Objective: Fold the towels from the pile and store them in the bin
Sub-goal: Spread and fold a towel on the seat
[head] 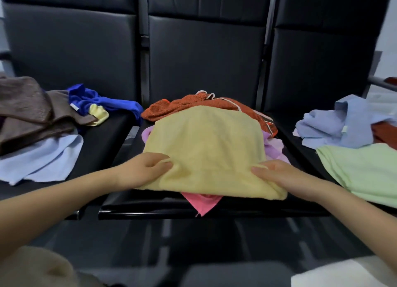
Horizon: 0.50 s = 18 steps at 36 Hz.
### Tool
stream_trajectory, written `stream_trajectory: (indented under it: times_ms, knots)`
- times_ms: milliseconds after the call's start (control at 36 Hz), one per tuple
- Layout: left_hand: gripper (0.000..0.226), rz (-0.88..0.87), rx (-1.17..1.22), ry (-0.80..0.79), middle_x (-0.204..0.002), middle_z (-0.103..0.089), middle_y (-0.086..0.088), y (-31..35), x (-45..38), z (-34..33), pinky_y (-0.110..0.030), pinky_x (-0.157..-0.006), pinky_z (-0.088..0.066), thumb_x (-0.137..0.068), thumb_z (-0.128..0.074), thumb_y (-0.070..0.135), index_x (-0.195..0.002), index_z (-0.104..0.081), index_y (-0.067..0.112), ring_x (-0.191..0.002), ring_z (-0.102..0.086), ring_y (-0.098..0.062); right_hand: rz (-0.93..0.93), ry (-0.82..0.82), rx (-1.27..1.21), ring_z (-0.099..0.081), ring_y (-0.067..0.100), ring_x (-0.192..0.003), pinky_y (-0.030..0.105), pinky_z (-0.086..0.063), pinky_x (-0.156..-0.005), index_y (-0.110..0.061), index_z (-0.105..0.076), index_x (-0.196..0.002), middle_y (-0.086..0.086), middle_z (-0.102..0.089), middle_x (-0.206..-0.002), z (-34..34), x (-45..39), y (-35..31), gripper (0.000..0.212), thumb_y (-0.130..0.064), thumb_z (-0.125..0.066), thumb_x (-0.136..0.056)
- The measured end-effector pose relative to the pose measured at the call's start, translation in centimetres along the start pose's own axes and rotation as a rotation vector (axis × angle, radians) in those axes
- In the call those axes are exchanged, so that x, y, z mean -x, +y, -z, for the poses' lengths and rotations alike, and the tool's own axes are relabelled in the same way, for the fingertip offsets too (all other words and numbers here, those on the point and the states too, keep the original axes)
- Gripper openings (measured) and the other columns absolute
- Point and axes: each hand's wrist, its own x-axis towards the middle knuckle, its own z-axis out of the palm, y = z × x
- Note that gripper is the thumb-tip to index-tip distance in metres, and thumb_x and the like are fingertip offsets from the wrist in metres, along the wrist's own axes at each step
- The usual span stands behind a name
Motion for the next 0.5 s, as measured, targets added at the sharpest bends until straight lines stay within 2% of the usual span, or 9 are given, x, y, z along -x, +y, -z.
stream_trajectory:
  times_ms: [28,83,139,194,250,306,333,417,500]
  knots:
    - [0.041,-0.001,-0.019,-0.037,-0.059,-0.041,0.014,0.0,0.2,-0.3,-0.018,-0.060,-0.035,-0.100,-0.048,0.036,-0.063,-0.042,0.018,-0.058,-0.039,-0.003,-0.023,-0.071,-0.011,-0.056,0.002,-0.072,0.017,-0.042,-0.067,-0.023,-0.067,-0.064,-0.015,-0.062,-0.070,0.2,0.1,0.2,0.040,-0.033,-0.051,-0.099]
    - [0.040,-0.006,-0.035,-0.075,-0.060,-0.041,0.013,0.3,0.1,-0.4,-0.018,-0.059,-0.036,-0.100,-0.048,0.035,-0.065,-0.042,0.017,-0.058,-0.039,-0.003,-0.037,-0.117,0.000,-0.057,-0.001,-0.068,0.014,-0.041,-0.066,-0.023,-0.065,-0.068,-0.018,-0.064,-0.067,0.7,0.1,0.5,0.036,-0.035,-0.051,-0.098]
    - [0.040,-0.019,-0.037,-0.042,-0.060,-0.043,0.014,0.6,-0.5,0.3,-0.018,-0.061,-0.038,-0.095,-0.047,0.045,-0.064,-0.045,0.020,-0.060,-0.041,-0.002,-0.025,-0.052,-0.025,-0.064,0.001,-0.078,0.014,-0.045,-0.069,-0.020,-0.070,-0.081,-0.015,-0.070,-0.081,1.6,-0.4,0.5,0.028,-0.035,-0.054,-0.097]
    - [0.040,-0.032,-0.058,0.025,-0.063,-0.045,0.013,0.8,-1.5,1.9,-0.020,-0.066,-0.040,-0.092,-0.045,0.047,-0.070,-0.051,0.014,-0.065,-0.044,-0.004,0.002,0.017,-0.125,-0.069,0.003,-0.083,0.014,-0.048,-0.066,-0.015,-0.071,-0.095,-0.007,-0.074,-0.089,2.9,-1.0,0.3,0.024,-0.035,-0.057,-0.094]
    - [0.045,-0.054,-0.092,0.077,-0.067,-0.047,0.008,1.1,-2.5,3.7,-0.022,-0.067,-0.040,-0.094,-0.046,0.044,-0.079,-0.055,0.003,-0.068,-0.046,-0.005,0.062,0.055,-0.208,-0.070,0.009,-0.089,0.018,-0.050,-0.069,-0.014,-0.071,-0.102,-0.002,-0.075,-0.096,4.3,-1.6,0.5,0.046,-0.053,-0.071,-0.078]
    - [0.038,-0.053,-0.118,0.120,-0.072,-0.053,0.003,1.0,-3.5,5.3,-0.022,-0.065,-0.041,-0.098,-0.051,0.037,-0.082,-0.060,0.005,-0.067,-0.049,-0.007,0.108,0.081,-0.248,-0.070,0.013,-0.093,0.024,-0.051,-0.076,-0.016,-0.072,-0.105,0.001,-0.075,-0.101,5.2,-2.3,0.7,0.078,-0.071,-0.081,-0.050]
    - [0.030,-0.037,-0.134,0.140,-0.076,-0.058,0.001,0.8,-4.0,5.9,-0.022,-0.067,-0.044,-0.098,-0.052,0.033,-0.085,-0.063,0.009,-0.070,-0.053,-0.008,0.116,0.111,-0.268,-0.070,0.016,-0.094,0.028,-0.050,-0.080,-0.017,-0.072,-0.105,0.004,-0.074,-0.104,5.4,-2.7,0.7,0.082,-0.072,-0.082,-0.045]
    - [0.020,0.017,-0.195,0.191,-0.091,-0.066,-0.002,-0.2,-6.0,7.0,-0.030,-0.076,-0.049,-0.097,-0.054,0.030,-0.095,-0.069,0.017,-0.088,-0.061,-0.017,0.147,0.248,-0.296,-0.068,0.021,-0.097,0.032,-0.050,-0.081,-0.021,-0.074,-0.099,0.006,-0.074,-0.102,5.8,-4.6,0.6,0.055,-0.061,-0.080,-0.062]
    - [0.019,0.025,-0.199,0.299,-0.089,-0.067,-0.007,-0.7,-8.3,7.3,-0.026,-0.067,-0.047,-0.096,-0.055,0.026,-0.093,-0.069,0.013,-0.086,-0.062,-0.022,0.117,0.480,-0.350,-0.066,0.024,-0.097,0.037,-0.051,-0.081,-0.025,-0.071,-0.099,0.004,-0.072,-0.099,6.0,-7.1,-0.3,0.019,-0.038,-0.071,-0.085]
